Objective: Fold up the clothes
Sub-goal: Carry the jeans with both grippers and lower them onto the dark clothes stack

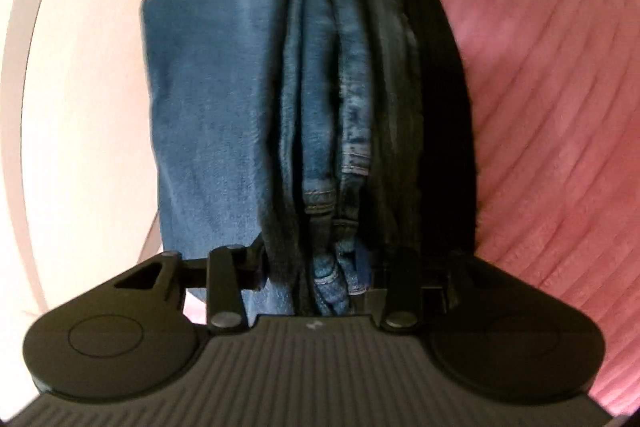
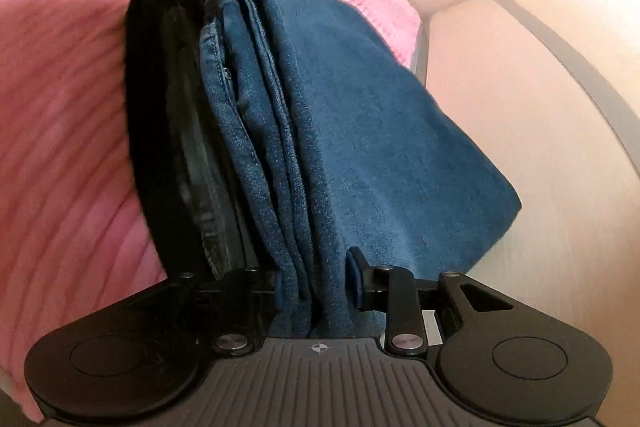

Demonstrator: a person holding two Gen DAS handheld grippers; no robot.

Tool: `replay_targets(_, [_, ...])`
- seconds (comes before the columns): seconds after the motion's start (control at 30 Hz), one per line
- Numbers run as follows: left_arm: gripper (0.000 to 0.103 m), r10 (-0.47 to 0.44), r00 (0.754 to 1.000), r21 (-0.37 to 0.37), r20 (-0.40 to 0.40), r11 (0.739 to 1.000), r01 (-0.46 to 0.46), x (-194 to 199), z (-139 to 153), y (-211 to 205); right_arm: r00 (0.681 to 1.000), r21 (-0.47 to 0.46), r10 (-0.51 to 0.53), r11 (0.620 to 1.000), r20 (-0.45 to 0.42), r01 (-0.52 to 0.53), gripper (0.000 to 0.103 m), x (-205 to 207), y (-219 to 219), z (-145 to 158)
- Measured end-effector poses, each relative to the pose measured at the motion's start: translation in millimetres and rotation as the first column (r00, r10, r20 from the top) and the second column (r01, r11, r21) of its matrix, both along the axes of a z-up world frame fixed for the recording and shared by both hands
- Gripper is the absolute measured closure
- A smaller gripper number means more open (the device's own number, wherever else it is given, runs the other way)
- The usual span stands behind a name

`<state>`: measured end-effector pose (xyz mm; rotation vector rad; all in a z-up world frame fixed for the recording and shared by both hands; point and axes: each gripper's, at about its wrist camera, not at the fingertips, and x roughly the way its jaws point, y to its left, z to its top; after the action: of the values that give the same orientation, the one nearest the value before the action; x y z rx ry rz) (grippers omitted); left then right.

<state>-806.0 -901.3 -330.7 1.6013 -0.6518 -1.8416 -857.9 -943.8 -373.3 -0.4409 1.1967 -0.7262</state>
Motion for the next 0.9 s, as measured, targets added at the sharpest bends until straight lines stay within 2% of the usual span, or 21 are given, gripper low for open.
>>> replay_targets(0.17, [0.060,0.086,0.995,0.045,-0.050,0.995,-0.084,6.3,19.1,2.8,1.000,0.028,-0.019,0.999,0.001,0.019,0.068,-1.8,2.4,13.8])
replay_targets(0.23, [0.063,0.134,0.989,0.071,-0.063,0.989,-0.129,11.2,29.2,5.7,0.999,0.045,-0.036,0.998,-0.005,0.036,0.061,-2.8,3.9,15.9])
replay_targets(0.3, [0.064,0.210,0.973,0.100,-0.098,0.975,-0.200,19.9,40.2,8.8,0.998,0.070,-0.059,0.996,-0.012,0.060,0.059,-4.2,4.7,18.4])
replay_targets(0.4, [0.064,0.307,0.933,0.124,-0.186,0.950,-0.288,43.7,67.4,10.8,0.994,0.119,-0.110,0.987,-0.002,0.110,0.058,-9.8,12.9,33.5])
replay_targets(0.43, [0.064,0.311,0.929,0.124,-0.199,0.949,-0.291,45.9,71.0,10.1,0.992,0.130,-0.128,0.984,0.019,0.125,0.058,-12.0,14.8,40.7])
replay_targets(0.57, [0.064,0.265,0.942,0.113,-0.207,0.963,-0.246,40.4,67.9,5.9,0.985,0.128,-0.166,0.979,0.039,0.159,0.058,-11.2,18.0,50.9])
replay_targets(0.63, [0.064,0.259,0.935,0.129,-0.242,0.964,-0.234,44.6,74.3,1.7,0.983,0.150,-0.174,0.975,0.055,0.165,0.058,-10.8,15.1,51.5])
replay_targets(0.7, [0.063,0.288,0.917,0.168,-0.276,0.954,-0.249,45.8,78.8,-6.2,0.978,0.176,-0.190,0.969,0.085,0.173,0.058,-9.7,11.7,54.8])
replay_targets(0.77, [0.063,0.322,0.905,0.222,-0.277,0.938,-0.266,49.5,81.0,-11.5,0.969,0.204,-0.213,0.961,0.127,0.185,0.058,-8.1,7.7,60.5])
replay_targets(0.8, [0.063,0.338,0.904,0.260,-0.260,0.926,-0.272,47.2,73.8,-15.6,0.959,0.212,-0.234,0.957,0.162,0.198,0.058,-7.8,4.6,66.0])
replay_targets(0.87, [0.063,0.332,0.915,0.291,-0.230,0.920,-0.261,45.3,58.9,-14.1,0.933,0.228,-0.277,0.947,0.231,0.224,0.058,-8.9,-4.4,77.7])
replay_targets(0.9, [0.058,0.325,0.921,0.300,-0.217,0.919,-0.254,45.2,52.4,-12.0,0.916,0.229,-0.302,0.942,0.265,0.244,0.058,-10.5,-13.1,84.0])
